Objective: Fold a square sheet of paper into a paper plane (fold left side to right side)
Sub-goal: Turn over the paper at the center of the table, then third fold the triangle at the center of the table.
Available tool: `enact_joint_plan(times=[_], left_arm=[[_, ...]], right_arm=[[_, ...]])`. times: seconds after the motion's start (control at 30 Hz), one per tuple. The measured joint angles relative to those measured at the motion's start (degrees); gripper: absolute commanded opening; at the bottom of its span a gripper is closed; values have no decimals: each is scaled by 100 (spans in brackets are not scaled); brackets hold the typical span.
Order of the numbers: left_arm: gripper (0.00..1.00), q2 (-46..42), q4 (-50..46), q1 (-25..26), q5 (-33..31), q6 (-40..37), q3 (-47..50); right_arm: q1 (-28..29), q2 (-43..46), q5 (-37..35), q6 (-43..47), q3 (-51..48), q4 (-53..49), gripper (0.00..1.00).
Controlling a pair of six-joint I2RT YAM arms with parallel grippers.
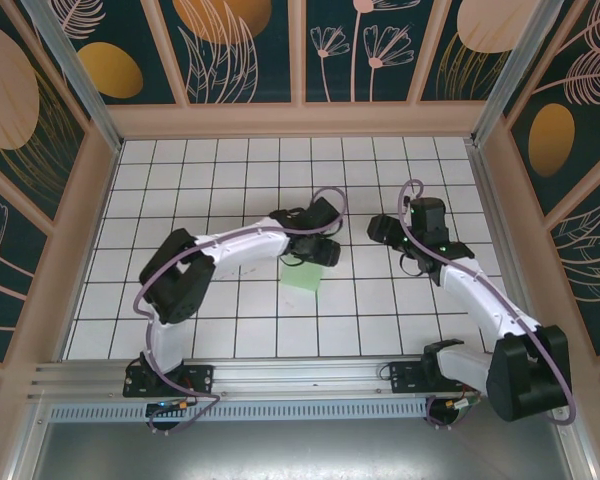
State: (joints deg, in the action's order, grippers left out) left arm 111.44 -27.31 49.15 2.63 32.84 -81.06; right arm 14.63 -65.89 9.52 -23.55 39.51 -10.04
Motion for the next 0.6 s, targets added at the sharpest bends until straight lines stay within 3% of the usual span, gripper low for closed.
enact_joint_plan(times=[0.33, 0.43, 0.6], left_arm=[[64, -2103, 1934, -1491, 1130, 238, 2015], [64, -2131, 2468, -1777, 1478, 345, 2490], [64, -1792, 2905, -1834, 1947, 498, 2931]], right_arm=[[710, -1517, 1224, -713, 81, 1613, 70], [922, -2146, 1388, -835, 374, 1934, 69], [1034, -2859, 1582, -898, 807, 2354, 67]])
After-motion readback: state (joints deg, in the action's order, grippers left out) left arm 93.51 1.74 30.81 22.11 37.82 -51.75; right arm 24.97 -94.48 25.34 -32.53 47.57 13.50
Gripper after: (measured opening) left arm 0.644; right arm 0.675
